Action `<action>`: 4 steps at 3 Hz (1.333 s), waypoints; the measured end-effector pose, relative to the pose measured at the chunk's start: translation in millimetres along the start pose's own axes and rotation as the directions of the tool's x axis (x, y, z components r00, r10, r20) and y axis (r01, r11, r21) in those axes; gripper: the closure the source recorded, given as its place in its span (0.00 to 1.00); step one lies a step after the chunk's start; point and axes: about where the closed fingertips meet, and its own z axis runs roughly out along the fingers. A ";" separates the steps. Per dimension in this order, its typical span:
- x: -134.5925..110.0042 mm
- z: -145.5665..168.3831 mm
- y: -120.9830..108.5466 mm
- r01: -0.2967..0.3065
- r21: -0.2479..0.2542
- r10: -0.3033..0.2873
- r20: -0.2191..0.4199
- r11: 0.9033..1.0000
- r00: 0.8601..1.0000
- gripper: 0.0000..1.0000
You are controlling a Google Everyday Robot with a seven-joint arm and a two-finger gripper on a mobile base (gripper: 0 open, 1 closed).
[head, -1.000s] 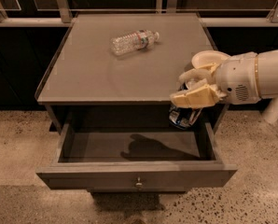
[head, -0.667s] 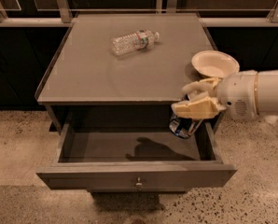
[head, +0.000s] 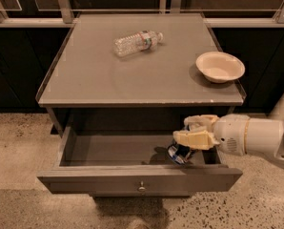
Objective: Place pepsi can into top drawer
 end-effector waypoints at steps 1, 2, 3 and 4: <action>18.5 18.1 -18.3 -0.014 0.014 0.013 0.014 1.000 1.000 1.00; 22.3 34.4 -39.2 0.006 0.033 -0.007 0.028 0.999 1.000 1.00; 33.7 43.0 -49.8 0.000 0.051 -0.001 0.018 0.999 1.000 1.00; 47.6 47.2 -55.0 -0.015 0.066 0.015 -0.005 0.998 1.000 1.00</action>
Offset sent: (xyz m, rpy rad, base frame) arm 0.0678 -0.0096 -0.0565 -0.0037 -0.0661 -0.0528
